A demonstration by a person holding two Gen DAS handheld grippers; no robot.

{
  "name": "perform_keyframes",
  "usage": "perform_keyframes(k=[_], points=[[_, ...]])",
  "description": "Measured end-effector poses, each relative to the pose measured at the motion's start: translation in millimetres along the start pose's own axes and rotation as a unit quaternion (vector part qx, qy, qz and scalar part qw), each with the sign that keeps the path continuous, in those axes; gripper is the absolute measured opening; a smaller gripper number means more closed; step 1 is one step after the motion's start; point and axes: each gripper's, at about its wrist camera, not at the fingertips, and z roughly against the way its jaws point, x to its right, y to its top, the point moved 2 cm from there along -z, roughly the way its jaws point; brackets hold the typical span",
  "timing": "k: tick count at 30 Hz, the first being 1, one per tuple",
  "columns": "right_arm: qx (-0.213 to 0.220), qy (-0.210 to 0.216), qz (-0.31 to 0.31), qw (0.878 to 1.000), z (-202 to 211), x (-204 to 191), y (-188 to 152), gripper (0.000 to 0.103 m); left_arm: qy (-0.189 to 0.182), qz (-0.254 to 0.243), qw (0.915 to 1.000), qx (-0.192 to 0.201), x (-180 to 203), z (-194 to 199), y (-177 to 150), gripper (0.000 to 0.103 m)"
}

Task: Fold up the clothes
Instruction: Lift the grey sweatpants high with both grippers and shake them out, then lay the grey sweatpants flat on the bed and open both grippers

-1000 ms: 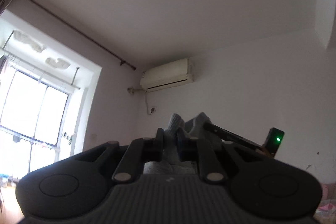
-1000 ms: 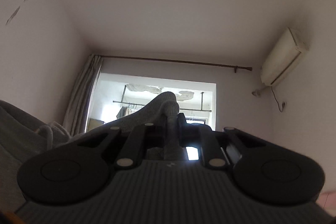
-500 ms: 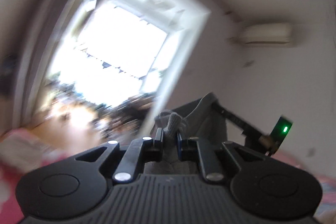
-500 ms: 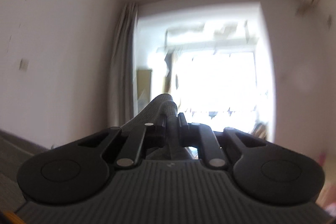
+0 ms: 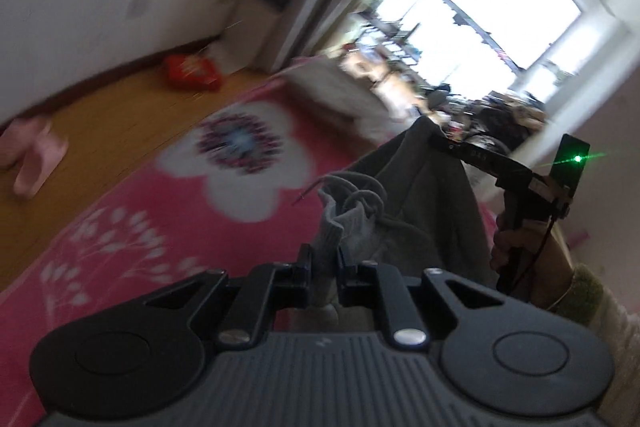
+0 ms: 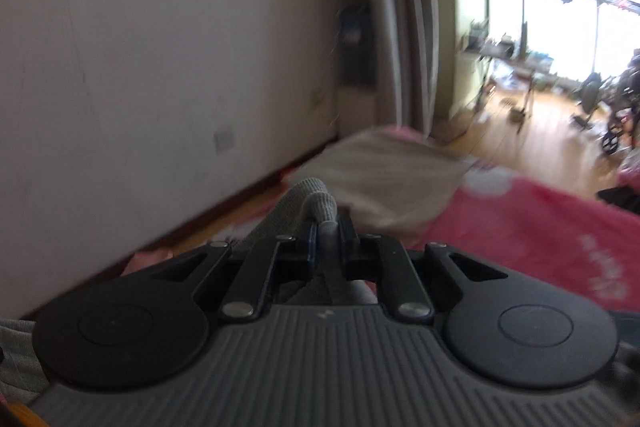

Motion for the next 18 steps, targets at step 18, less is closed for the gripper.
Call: perform_keyframes(k=[18], points=[[-0.189, 0.127, 0.038, 0.973, -251, -130, -96, 0.01, 0.1, 0.085, 0.9902, -0.049, -114, -21, -4, 0.017]])
